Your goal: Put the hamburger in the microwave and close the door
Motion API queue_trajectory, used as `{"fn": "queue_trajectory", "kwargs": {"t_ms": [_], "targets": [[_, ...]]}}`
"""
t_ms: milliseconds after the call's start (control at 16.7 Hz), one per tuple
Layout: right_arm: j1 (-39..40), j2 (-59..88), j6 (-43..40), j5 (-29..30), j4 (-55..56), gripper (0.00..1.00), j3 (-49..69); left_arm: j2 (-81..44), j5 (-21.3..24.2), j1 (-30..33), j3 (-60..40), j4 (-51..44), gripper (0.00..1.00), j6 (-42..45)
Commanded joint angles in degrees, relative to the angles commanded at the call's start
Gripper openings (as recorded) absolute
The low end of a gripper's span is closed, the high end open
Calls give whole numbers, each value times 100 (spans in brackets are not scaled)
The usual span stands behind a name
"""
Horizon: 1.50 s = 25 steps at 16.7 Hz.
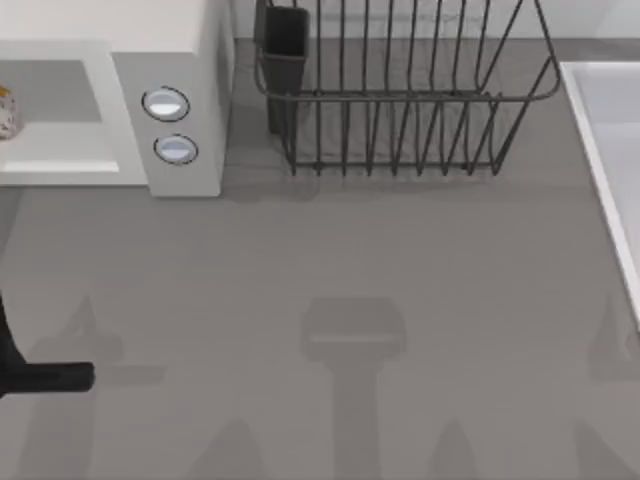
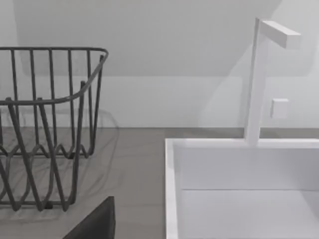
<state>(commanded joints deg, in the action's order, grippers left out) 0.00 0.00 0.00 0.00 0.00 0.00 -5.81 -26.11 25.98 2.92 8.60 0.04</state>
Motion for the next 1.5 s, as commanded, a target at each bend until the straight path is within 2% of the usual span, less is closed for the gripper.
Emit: {"fn": "queue_trajectory", "kwargs": {"t_ms": [180,540,780,900,960,1020,1140,1320,1500], "targets": [[0,0,0,0,0,100,0,-389,-353,338,88,412,0,21],[0,0,0,0,0,100,0,-1763,-1419,1444,364,2155,0,39],[0,0,0,0,0,100,0,-2177,-1716,1728,429,2643,0,42],[0,0,0,0,0,100,0,-2177,-1716,1728,429,2643,0,42],[0,0,0,0,0,100,0,-2478,-1699,1586,10,2623,0,40],[0,0,0,0,0,100,0,-2478,-1699,1586,10,2623,0,40],[0,0,0,0,0,100,0,-2612,-1546,1413,-126,2480,0,123],[0,0,0,0,0,100,0,-3125,-955,738,-649,1929,0,447],[0,0,0,0,0,100,0,-3915,-34,-330,-1489,1069,0,966]]}}
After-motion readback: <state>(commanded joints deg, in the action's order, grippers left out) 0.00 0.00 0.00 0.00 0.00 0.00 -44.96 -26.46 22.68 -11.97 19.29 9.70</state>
